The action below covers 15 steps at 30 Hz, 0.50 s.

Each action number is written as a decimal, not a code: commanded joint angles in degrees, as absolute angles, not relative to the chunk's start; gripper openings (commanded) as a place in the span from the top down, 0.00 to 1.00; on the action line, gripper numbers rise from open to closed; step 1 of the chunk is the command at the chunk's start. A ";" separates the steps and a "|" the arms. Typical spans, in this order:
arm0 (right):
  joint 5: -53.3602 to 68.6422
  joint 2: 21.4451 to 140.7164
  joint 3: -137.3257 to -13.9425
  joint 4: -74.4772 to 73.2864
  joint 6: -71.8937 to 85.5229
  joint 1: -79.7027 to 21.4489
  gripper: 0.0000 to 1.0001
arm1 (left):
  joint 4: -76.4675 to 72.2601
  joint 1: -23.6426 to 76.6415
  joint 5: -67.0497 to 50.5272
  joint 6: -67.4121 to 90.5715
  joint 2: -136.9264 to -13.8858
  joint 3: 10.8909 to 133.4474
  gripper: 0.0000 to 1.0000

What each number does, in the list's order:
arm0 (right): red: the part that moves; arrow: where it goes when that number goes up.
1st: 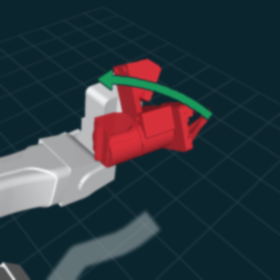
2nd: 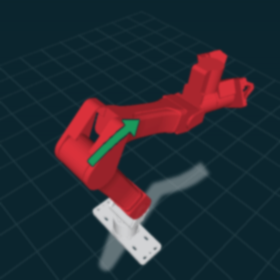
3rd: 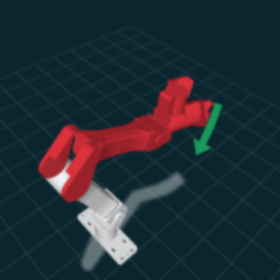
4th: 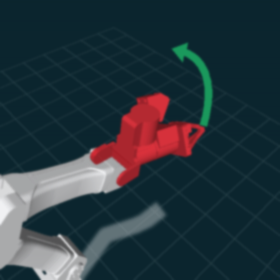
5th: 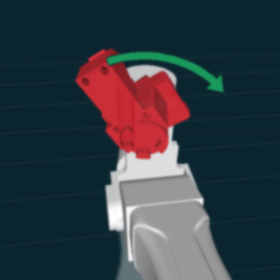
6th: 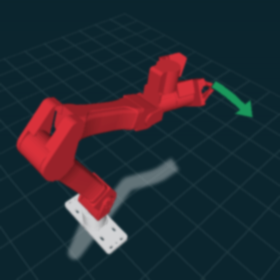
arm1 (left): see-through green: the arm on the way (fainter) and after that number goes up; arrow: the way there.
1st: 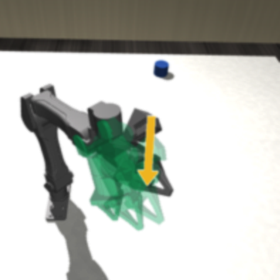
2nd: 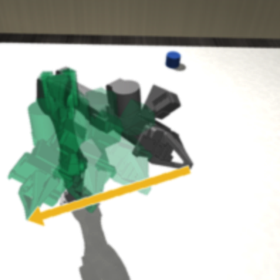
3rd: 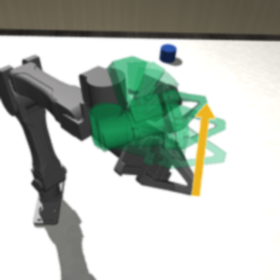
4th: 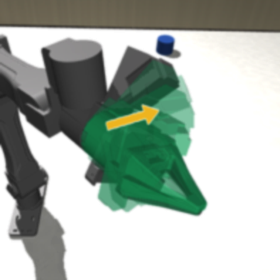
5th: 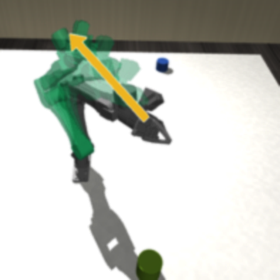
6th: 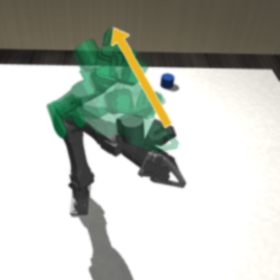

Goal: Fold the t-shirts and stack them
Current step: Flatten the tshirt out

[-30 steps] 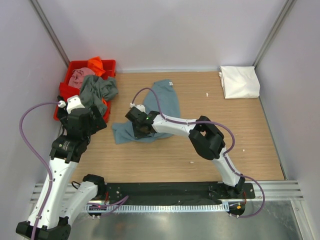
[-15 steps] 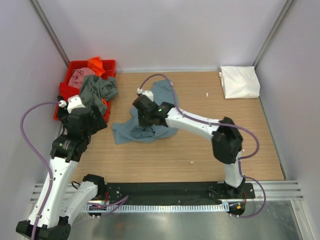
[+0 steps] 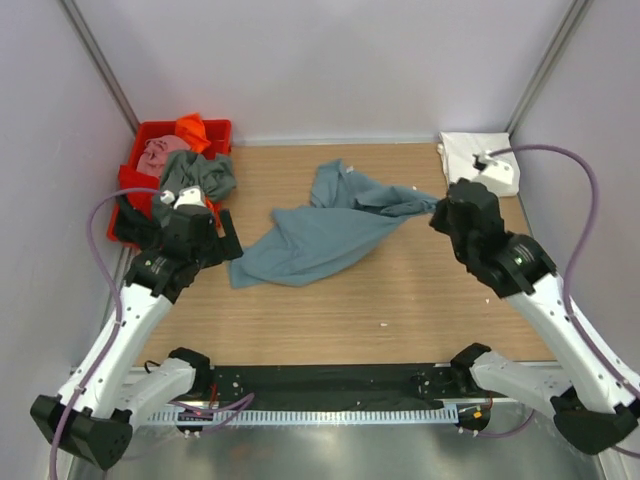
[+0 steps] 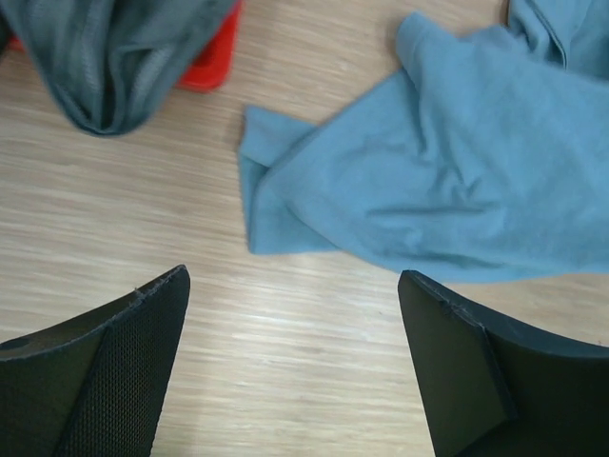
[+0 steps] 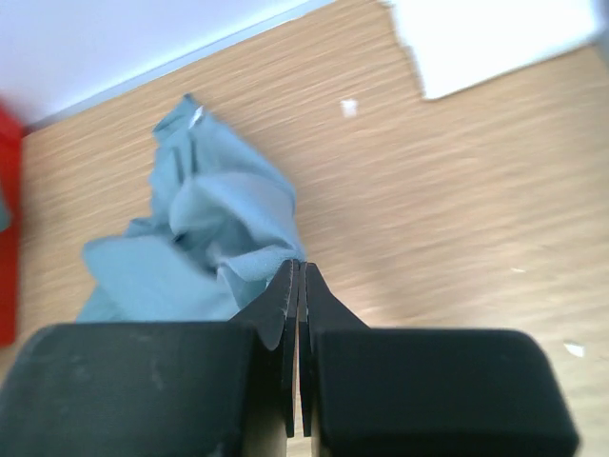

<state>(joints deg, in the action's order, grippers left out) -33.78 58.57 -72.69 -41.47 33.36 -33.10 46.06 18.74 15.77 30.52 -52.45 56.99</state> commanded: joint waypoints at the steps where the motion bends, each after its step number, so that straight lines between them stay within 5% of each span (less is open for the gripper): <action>1: -47.87 51.97 -68.30 -45.96 33.22 -31.56 0.99 | 43.25 24.68 18.35 34.70 -54.75 59.85 0.10; 6: -53.17 47.82 -63.20 -47.64 34.10 -31.29 0.99 | 41.75 32.59 22.84 38.14 -62.74 60.56 0.11; 15: -38.86 45.97 -52.74 -43.68 36.47 -31.11 0.99 | 32.96 33.31 23.91 37.89 -86.37 73.34 0.11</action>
<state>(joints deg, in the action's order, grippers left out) -42.81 47.31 -54.59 -47.11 34.41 -31.33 40.05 33.21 21.98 37.95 -80.01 64.97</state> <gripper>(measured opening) 0.026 0.893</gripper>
